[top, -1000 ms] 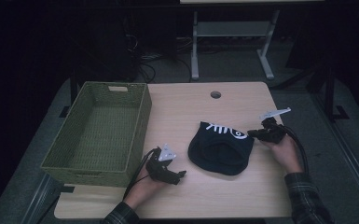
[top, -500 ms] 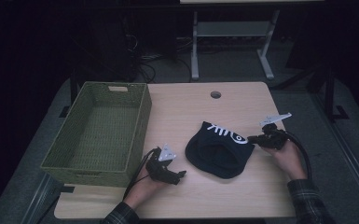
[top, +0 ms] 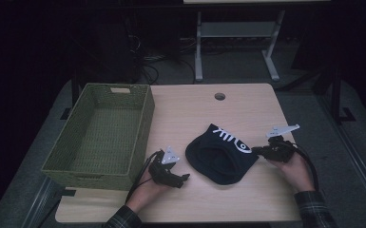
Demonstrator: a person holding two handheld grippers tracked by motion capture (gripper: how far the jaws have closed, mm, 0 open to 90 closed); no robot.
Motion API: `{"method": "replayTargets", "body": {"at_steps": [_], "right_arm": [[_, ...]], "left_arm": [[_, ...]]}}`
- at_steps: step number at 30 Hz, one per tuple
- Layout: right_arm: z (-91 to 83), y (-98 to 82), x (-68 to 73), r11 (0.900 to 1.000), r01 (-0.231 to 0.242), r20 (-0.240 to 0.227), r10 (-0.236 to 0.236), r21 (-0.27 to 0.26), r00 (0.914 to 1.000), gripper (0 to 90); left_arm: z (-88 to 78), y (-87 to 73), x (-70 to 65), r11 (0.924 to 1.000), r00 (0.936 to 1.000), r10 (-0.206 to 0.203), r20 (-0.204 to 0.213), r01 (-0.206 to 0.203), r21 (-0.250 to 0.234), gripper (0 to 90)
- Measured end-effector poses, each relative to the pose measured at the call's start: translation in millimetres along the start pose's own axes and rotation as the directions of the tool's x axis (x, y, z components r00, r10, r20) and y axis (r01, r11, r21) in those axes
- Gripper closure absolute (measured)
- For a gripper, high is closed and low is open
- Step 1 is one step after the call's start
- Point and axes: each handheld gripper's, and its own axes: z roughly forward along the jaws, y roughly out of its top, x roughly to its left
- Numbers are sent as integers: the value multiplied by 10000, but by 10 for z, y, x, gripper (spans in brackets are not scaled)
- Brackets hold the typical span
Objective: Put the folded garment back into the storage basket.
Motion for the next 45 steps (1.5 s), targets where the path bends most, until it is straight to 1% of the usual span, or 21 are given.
{"method": "replayTargets", "body": {"at_steps": [4, 8, 10, 11, 17, 18, 21, 24, 25, 26, 28, 30, 32, 33, 34, 35, 36, 37, 38, 40, 45], "right_arm": [[-16, -35, 60, 9999, 15, -139, -14, 109, 9999, 900], [-37, -78, 170, 9999, 120, -197, -118, 104, 9997, 900], [-53, -108, 236, 9995, 242, -339, -235, 193, 9991, 900], [-60, -115, 264, 9996, 168, -401, -158, 225, 9991, 900], [-58, -189, 385, 9991, 267, -620, -246, 319, 9978, 900], [-74, -205, 438, 9992, 324, -692, -306, 250, 9971, 900], [-78, -231, 472, 9990, 423, -629, -412, 163, 9972, 900], [-136, -264, 478, 9996, 243, -367, -247, -105, 9990, 899], [-154, -273, 478, 9995, 176, -260, -183, -244, 9995, 869], [-154, -273, 478, 9995, 176, -260, -183, -244, 9995, 869], [-196, -318, 468, 9982, 13, 79, -8, -598, 10000, 764], [-238, -397, 465, 9965, -101, 667, 157, -830, 9976, 604], [-252, -448, 475, 9967, -111, 1055, 196, -801, 9942, 501], [-252, -448, 475, 9967, -111, 1055, 196, -801, 9942, 501], [-253, -472, 481, 9967, -136, 1176, 230, -805, 9928, 463], [-249, -496, 484, 9970, -137, 1285, 234, -758, 9914, 395], [-242, -517, 493, 9971, -165, 1457, 272, -743, 9889, 360], [-224, -563, 497, 9980, -193, 1721, 296, -610, 9846, 273], [-224, -563, 497, 9980, -193, 1721, 296, -610, 9846, 273], [-212, -611, 487, 9981, -277, 1858, 376, -556, 9819, 204], [-223, -684, 453, 9967, -481, 2044, 604, -647, 9770, 145]], "left_arm": [[0, 0, 0, 10000, 10000, 4, 4, -4, -4, 123], [-1, -1, 0, 10000, 10000, 20, -4, -20, -16, 123], [-1, -2, 4, 10000, 10000, 49, 31, -49, -15, 123], [-1, -2, 4, 10000, 10000, 49, 31, -49, -15, 124], [-2, -1, 5, 10000, 10000, 66, 34, -66, -1, 123], [-3, -1, 5, 10000, 10000, 69, 34, -69, 4, 124], [-3, -1, 5, 10000, 10000, 74, 36, -74, 5, 124], [-3, -1, 6, 10000, 10000, 79, 37, -79, 8, 124], [-3, -1, 6, 10000, 10000, 77, 38, -77, 8, 124], [-3, -1, 6, 10000, 10000, 77, 38, -77, 8, 124], [-3, -1, 6, 10000, 10000, 83, 36, -83, 9, 124], [-3, -1, 6, 10000, 10000, 81, 36, -81, 7, 124], [-3, -1, 6, 10000, 10000, 77, 36, -77, 4, 124], [-3, -1, 6, 10000, 10000, 77, 36, -77, 4, 124], [-3, -1, 6, 10000, 10000, 85, 38, -85, 10, 124], [-3, -1, 6, 10000, 10000, 79, 42, -79, 2, 124], [-4, 0, 6, 10000, 10000, 86, 37, -86, 11, 124], [-4, 0, 6, 10000, 10000, 86, 34, -86, 12, 124], [-4, 0, 6, 10000, 10000, 86, 34, -86, 12, 124], [-3, 0, 6, 10000, 10000, 87, 32, -87, 12, 124], [-4, -1, 9, 9999, 9999, 110, 63, -110, 10, 123]]}}
